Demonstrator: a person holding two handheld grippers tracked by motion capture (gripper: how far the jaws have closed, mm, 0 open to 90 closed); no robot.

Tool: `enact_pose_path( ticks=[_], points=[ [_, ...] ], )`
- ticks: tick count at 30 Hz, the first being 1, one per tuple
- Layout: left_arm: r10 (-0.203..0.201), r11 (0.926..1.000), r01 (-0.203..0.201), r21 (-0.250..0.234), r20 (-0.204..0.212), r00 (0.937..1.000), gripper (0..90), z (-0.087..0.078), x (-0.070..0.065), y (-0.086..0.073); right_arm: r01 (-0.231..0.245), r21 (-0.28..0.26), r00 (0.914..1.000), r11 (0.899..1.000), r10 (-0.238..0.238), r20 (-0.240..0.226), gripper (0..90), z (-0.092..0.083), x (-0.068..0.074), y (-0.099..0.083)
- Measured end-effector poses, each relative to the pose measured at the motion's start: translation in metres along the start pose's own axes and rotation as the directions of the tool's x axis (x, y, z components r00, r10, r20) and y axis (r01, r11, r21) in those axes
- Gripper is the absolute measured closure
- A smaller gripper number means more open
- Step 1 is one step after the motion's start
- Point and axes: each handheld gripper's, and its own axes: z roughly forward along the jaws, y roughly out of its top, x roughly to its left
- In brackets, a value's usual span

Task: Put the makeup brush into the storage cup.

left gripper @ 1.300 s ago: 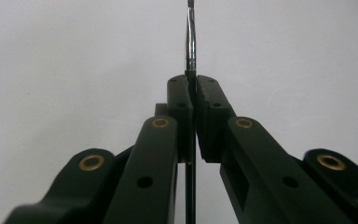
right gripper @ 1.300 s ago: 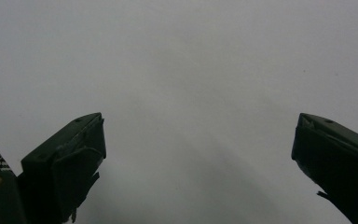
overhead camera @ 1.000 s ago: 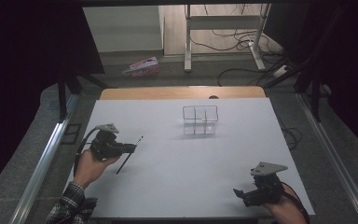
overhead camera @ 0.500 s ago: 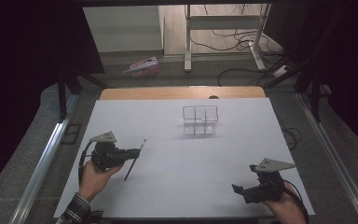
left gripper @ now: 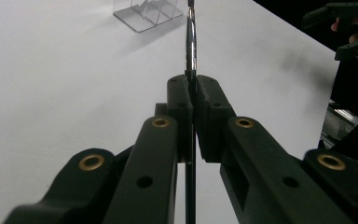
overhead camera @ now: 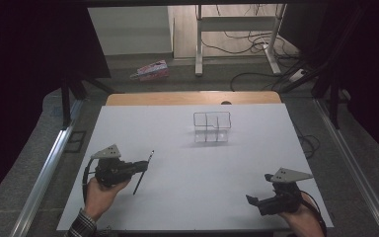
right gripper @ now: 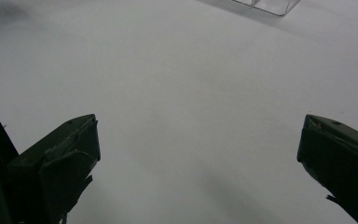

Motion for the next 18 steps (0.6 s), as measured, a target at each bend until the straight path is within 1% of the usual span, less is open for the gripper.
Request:
enact_pose_path(
  ticks=[4, 8, 10, 11, 13, 18],
  points=[
    [0.014, 0.9999, -0.014, 0.001, -0.009, 0.9999, 86.2, 0.000, -0.004, -0.002, -0.001, -0.006, 1.0000, 1.000, 0.001, 0.004, 0.0, -0.001, -0.001, -0.001],
    [0.021, 0.9997, -0.021, -0.016, -0.015, 0.9997, 86.2, -0.001, -0.009, -0.004, -0.005, -0.013, 1.0000, 1.000, 0.005, 0.001, 0.0, -0.002, -0.002, -0.001],
    [0.023, 0.9992, -0.024, -0.033, -0.015, 0.9996, 86.2, -0.003, -0.014, -0.006, -0.008, -0.023, 0.9999, 1.000, 0.008, -0.009, 0.0, -0.003, -0.002, 0.000],
    [0.023, 0.9992, -0.024, -0.033, -0.015, 0.9996, 86.2, -0.003, -0.014, -0.006, -0.008, -0.023, 0.9999, 1.000, 0.008, -0.009, 0.0, -0.003, -0.002, 0.000],
    [0.021, 0.9984, -0.022, -0.052, -0.007, 0.9997, 86.2, -0.004, -0.019, -0.007, -0.019, -0.027, 0.9997, 0.999, 0.018, -0.017, 0.0, -0.002, -0.001, 0.001],
    [0.020, 0.9978, -0.019, -0.063, 0.011, 0.9997, 86.2, -0.001, -0.027, -0.009, -0.025, -0.037, 0.9989, 0.999, 0.023, -0.041, 0.0, -0.002, 0.001, 0.002]
  ],
)
